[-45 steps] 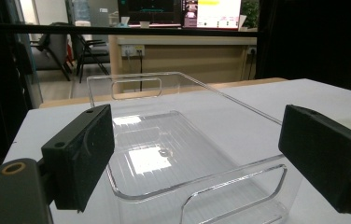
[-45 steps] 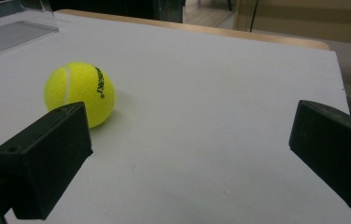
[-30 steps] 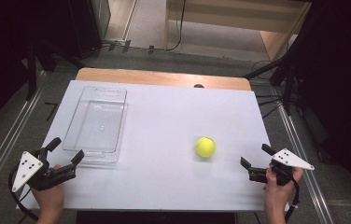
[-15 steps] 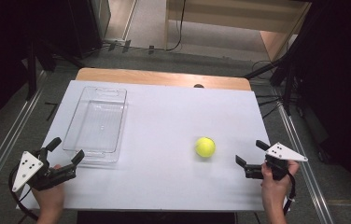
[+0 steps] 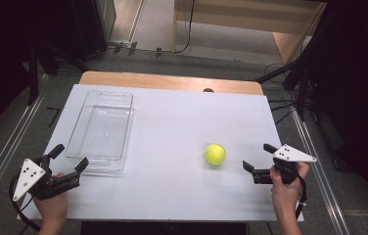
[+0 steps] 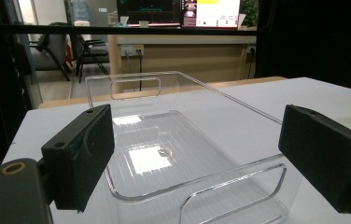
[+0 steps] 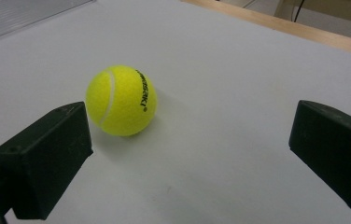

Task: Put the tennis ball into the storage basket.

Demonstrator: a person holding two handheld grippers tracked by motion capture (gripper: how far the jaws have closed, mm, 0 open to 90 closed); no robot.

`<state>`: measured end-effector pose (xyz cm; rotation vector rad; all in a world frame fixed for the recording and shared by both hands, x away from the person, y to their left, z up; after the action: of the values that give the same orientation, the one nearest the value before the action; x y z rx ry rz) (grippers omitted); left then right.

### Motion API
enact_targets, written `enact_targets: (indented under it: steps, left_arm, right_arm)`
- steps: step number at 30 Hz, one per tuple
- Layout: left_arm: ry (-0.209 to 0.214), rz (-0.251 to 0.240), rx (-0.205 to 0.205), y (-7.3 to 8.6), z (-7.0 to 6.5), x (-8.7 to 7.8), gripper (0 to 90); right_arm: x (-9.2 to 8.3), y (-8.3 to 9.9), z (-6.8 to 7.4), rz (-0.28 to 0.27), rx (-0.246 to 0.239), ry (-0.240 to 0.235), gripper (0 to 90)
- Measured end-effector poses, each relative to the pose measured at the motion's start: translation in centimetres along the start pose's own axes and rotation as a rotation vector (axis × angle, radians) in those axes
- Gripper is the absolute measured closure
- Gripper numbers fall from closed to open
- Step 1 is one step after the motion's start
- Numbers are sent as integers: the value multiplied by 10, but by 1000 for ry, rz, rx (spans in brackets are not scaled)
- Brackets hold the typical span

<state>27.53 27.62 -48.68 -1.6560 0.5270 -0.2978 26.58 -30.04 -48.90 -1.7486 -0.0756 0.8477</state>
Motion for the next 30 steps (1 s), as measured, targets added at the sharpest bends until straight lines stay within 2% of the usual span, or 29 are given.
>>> enact_targets:
  steps: [6, 30]
  left_arm:
    - [3, -1, -1, 0, 0, 0, 111]
    - [4, 0, 0, 0, 0, 0, 111]
  right_arm:
    - [6, -4, 3, 20, -15, -37, 0]
    - [29, -17, 12, 103, -72, -136, 0]
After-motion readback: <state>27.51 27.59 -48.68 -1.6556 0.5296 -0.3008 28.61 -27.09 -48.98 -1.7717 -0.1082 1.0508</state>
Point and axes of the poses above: each handheld gripper's, and its own axes: x roughly forward along the jaws, y roughly out of its underside, z roughly to its left, the point moved 5 cm from there along x, roughly forward along the jaws, and after that the axes turned 9 degrees about -x, right-handed, at the moved point
